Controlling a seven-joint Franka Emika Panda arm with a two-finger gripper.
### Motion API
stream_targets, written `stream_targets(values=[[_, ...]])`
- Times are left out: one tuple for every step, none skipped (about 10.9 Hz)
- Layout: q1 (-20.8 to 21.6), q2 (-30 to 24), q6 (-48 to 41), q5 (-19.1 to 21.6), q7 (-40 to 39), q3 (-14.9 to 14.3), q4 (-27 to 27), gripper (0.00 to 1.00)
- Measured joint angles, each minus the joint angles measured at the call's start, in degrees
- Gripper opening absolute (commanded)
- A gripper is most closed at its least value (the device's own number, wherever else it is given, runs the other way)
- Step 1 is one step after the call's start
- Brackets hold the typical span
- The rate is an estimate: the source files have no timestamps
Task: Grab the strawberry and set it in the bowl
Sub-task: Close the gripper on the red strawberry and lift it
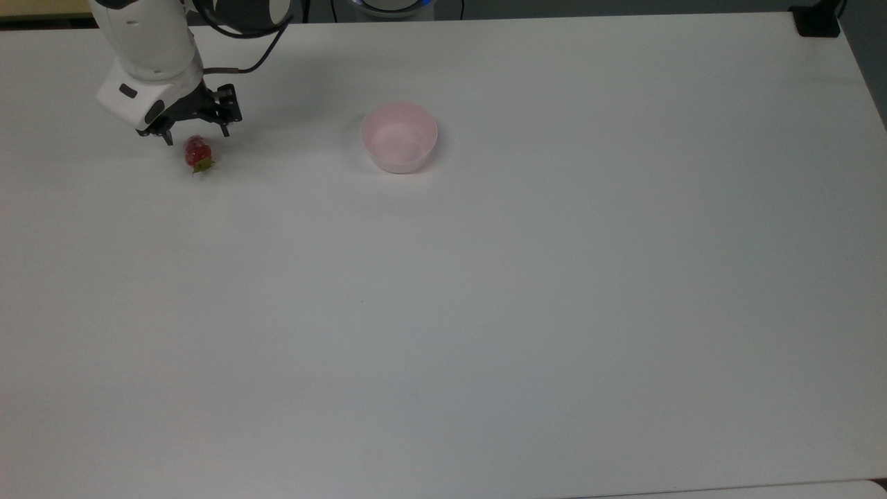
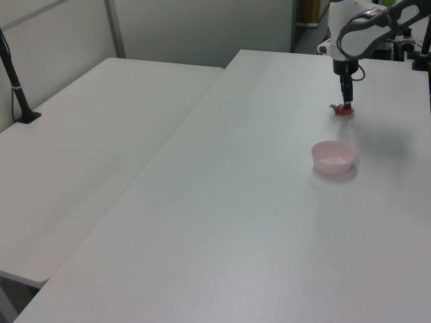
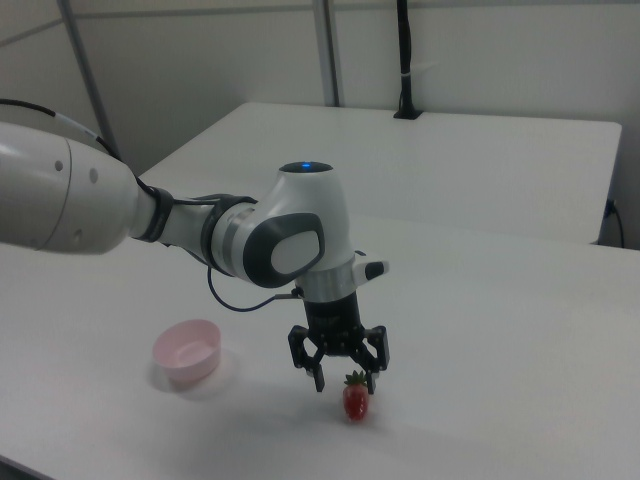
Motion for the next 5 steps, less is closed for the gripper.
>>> stream_targets(values=[[-0.34, 0.52, 0.00, -0.32, 0.00, 0.00, 0.00, 0.77], [-0.53, 1.04, 0.01, -0.38, 0.00, 0.00, -0.01, 0.74], [-0.56, 1.50, 0.01, -0.41, 0.00, 0.00, 0.00, 0.73], [-0.56, 1.97, 0.31, -0.41, 0.00, 0.00, -0.01, 0.69], [-0.56, 2.48, 1.41, -0.41, 0.02, 0.00, -0.01, 0.67]])
